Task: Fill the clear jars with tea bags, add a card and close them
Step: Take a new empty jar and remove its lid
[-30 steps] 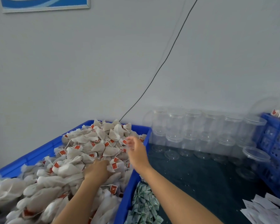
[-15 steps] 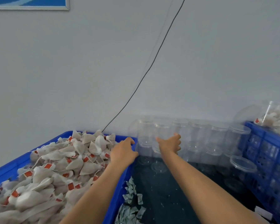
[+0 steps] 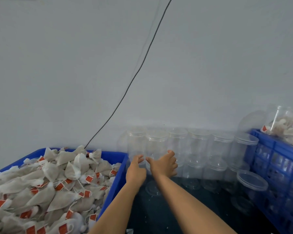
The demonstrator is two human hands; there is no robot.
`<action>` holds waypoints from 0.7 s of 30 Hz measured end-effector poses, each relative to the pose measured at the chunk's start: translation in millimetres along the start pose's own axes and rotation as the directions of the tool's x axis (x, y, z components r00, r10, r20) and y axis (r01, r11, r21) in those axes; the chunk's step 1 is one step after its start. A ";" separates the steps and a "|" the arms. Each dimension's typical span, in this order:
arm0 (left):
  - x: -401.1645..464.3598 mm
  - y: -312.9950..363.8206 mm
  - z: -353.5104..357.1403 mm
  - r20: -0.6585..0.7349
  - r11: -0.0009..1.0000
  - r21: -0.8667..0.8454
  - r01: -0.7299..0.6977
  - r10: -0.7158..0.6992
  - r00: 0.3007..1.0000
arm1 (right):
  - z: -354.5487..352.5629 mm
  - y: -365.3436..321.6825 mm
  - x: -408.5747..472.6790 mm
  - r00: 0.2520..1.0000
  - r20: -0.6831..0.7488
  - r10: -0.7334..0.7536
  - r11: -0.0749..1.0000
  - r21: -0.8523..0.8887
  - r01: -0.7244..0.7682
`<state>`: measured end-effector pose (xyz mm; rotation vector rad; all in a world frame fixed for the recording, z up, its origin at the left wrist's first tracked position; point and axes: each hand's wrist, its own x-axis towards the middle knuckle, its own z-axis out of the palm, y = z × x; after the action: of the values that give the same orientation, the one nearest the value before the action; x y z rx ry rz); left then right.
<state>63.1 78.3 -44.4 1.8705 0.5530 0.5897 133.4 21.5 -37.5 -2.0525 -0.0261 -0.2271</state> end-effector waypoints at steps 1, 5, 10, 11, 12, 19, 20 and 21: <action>1.6 2.0 2.4 0.005 1.000 -0.008 -0.021 0.021 1.000 | 1.1 0.1 -0.1 1.000 -0.003 -0.010 1.000 -0.010 0.010; 2.2 8.6 10.2 0.009 0.985 -0.167 0.036 -0.035 0.999 | 0.8 2.2 -3.1 0.999 -0.001 -0.039 0.999 -0.024 0.039; -7.6 20.4 13.2 0.012 0.970 -0.184 0.161 -0.162 0.987 | -13.1 0.1 -8.3 0.994 0.105 -0.026 0.999 -0.018 0.028; -10.1 23.5 13.6 -0.012 0.976 -0.160 0.147 -0.151 0.988 | -15.5 -1.8 -8.8 0.990 0.142 -0.015 1.000 -0.019 0.018; -11.9 25.7 14.8 -0.027 0.977 -0.162 0.136 -0.142 0.990 | -18.0 -3.9 -9.5 0.984 0.177 -0.007 1.000 -0.022 0.011; -36.8 21.1 15.3 -0.032 0.974 -0.224 0.038 -0.046 0.998 | -39.1 5.2 -24.2 0.979 0.194 -0.057 0.981 0.192 0.019; -43.0 21.5 15.5 -0.032 0.972 -0.231 0.035 -0.044 0.999 | -44.2 8.0 -29.3 0.976 0.198 -0.090 0.969 0.245 0.040; -50.3 21.4 16.2 -0.040 0.971 -0.240 0.016 -0.026 0.999 | -50.6 12.1 -35.7 0.970 0.215 -0.116 0.950 0.308 0.045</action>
<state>36.7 28.3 -36.9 1.6255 0.5057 0.6547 92.2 -25.8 -31.1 -1.7635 -0.2743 -0.0297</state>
